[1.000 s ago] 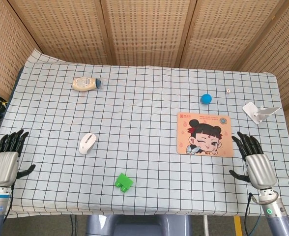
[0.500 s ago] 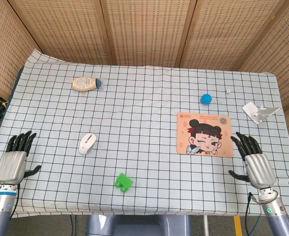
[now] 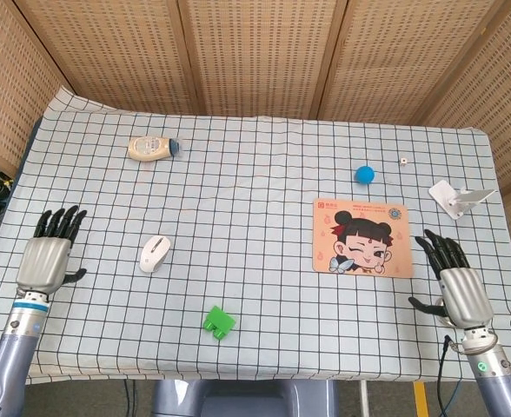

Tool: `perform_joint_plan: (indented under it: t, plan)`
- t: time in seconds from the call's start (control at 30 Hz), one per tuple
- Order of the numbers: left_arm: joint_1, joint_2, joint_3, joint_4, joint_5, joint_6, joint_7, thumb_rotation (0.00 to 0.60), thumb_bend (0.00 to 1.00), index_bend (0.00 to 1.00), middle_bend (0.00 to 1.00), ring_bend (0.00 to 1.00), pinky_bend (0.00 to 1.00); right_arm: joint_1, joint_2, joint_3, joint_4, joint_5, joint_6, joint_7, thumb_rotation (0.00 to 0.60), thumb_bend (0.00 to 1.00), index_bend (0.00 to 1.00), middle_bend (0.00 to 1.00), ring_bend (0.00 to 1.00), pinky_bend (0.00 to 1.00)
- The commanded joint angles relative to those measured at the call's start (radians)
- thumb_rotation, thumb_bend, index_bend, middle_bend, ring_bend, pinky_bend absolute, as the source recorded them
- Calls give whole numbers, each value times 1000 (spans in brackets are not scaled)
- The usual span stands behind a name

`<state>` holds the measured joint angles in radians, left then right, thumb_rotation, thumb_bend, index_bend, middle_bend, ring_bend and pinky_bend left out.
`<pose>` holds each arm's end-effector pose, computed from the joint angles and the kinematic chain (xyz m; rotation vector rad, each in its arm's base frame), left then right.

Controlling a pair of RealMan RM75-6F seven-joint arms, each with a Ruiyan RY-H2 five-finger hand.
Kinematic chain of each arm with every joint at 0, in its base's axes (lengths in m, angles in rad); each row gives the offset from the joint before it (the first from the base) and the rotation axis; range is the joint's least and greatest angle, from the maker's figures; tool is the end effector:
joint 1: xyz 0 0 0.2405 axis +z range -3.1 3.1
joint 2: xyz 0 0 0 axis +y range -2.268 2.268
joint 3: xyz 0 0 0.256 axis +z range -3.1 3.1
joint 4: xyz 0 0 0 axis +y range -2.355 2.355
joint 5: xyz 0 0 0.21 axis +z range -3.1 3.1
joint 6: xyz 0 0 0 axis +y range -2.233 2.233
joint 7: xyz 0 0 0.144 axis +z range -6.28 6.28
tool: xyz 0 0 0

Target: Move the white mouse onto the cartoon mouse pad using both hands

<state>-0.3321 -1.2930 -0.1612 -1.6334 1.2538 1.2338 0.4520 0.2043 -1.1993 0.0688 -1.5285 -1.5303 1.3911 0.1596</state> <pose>-0.2625 0.2694 0.0912 -1.5468 -0.8000 -0.7205 -0.2959 -0.2221 0.1295 1.4648 -1.0001 1.0739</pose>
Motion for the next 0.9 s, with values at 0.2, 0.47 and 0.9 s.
perform_joint_plan:
  t: [0.2,0.47,0.9]
  plan:
    - [-75,-85,-9,28,-73,-61,107,600,133,0,0,0,0,3,3,3,7,8,-9,21,600,139,0,0,0,0]
    - [-132,-176,-15,68,-135,-92,166,600,133,0,0,0,0,6,7,8,13,19,-16,42,600,140,0,0,0,0]
    - [-220,-324,-24,153,-200,-111,244,600,133,0,0,0,0,9,13,15,23,34,-27,76,600,140,0,0,0,0]
